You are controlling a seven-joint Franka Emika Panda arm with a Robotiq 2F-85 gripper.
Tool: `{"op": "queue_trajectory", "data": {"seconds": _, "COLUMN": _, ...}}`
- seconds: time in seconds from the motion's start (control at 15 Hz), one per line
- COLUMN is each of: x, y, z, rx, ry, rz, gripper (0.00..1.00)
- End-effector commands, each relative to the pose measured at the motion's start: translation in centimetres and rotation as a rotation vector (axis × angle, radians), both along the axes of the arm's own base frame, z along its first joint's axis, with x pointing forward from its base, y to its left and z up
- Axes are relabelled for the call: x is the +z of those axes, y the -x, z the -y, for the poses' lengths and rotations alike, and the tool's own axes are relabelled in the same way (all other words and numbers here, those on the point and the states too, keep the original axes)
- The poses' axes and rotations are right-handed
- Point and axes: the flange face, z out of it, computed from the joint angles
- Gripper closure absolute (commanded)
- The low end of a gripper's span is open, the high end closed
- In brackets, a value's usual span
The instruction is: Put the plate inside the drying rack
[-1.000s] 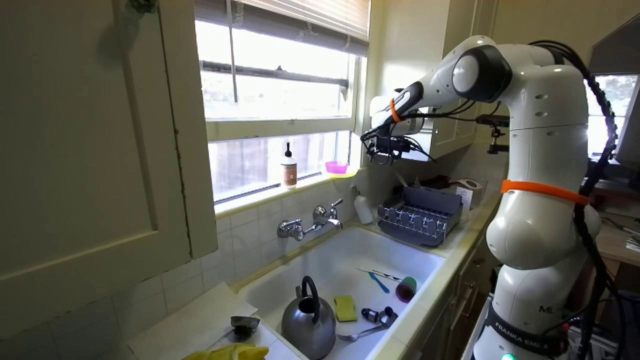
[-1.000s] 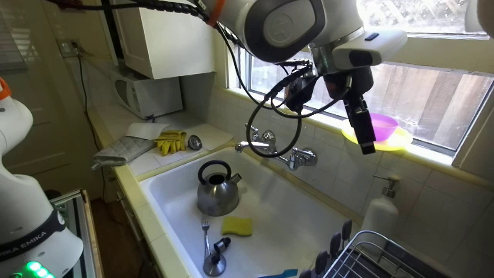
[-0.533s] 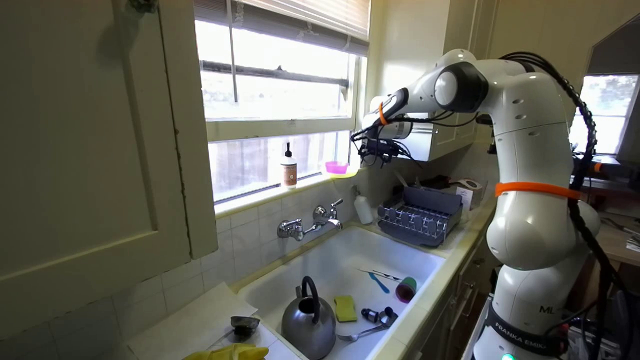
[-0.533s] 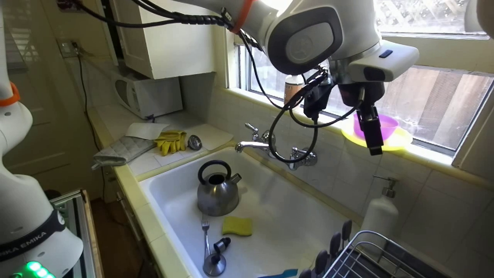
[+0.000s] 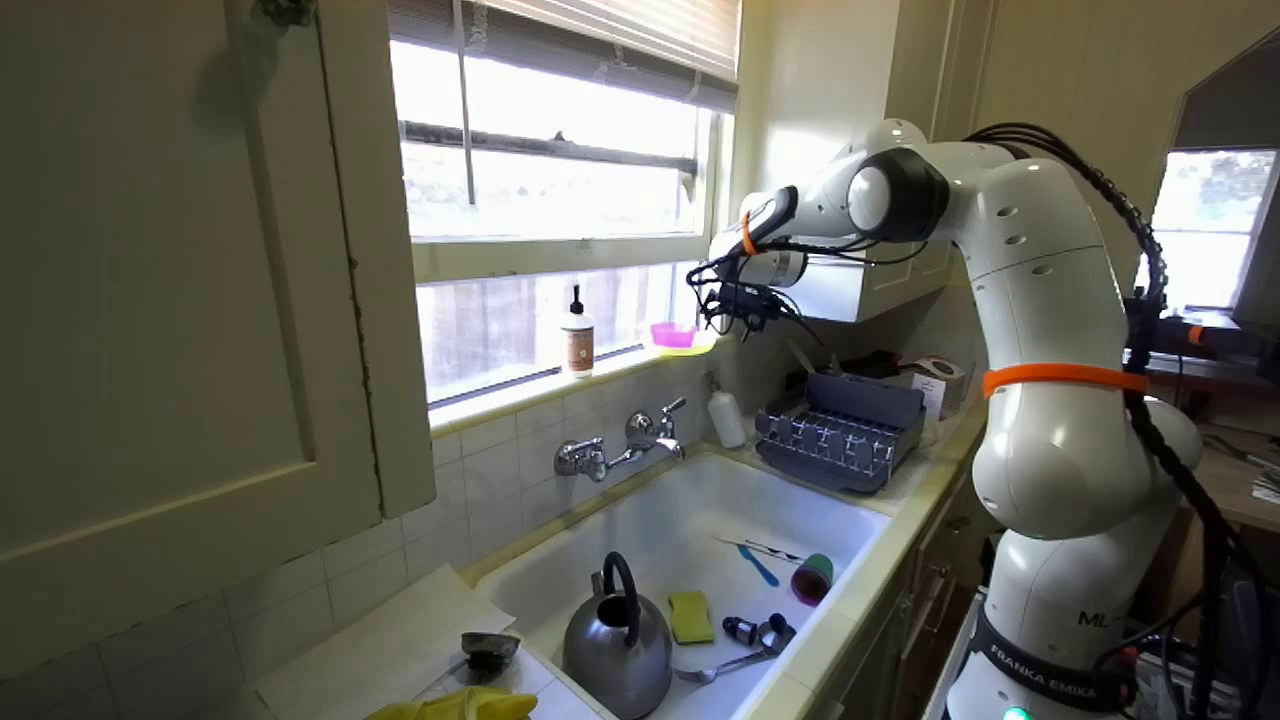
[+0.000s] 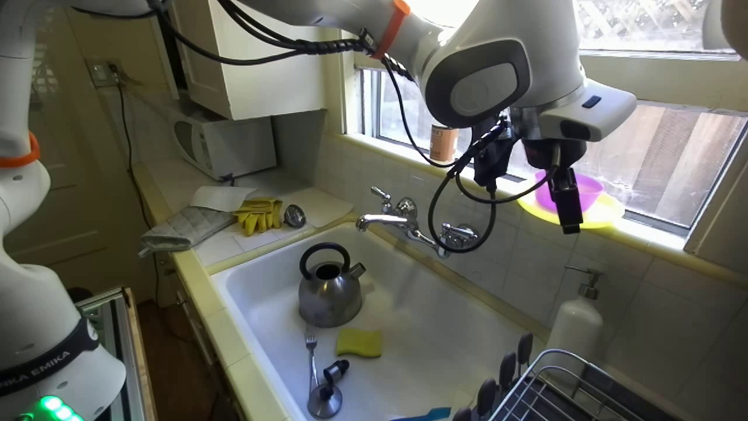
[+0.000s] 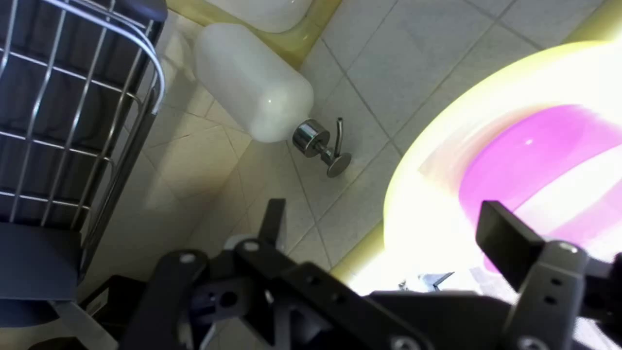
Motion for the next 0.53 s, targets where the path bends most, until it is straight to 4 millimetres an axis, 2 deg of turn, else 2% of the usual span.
{"op": "queue_trajectory", "data": {"seconds": 0.0, "x": -1.0, "y": -1.4, "z": 0.4, "rx": 0.026, "ry": -0.035, "rz": 0.001, "gripper": 0.00}}
{"op": "queue_trajectory", "data": {"seconds": 0.4, "x": -2.3, "y": -2.9, "z": 0.3, "rx": 0.050, "ry": -0.057, "rz": 0.000, "gripper": 0.00}}
{"op": "queue_trajectory", "data": {"seconds": 0.47, "x": -2.5, "y": -3.0, "z": 0.2, "rx": 0.053, "ry": -0.059, "rz": 0.000, "gripper": 0.08}}
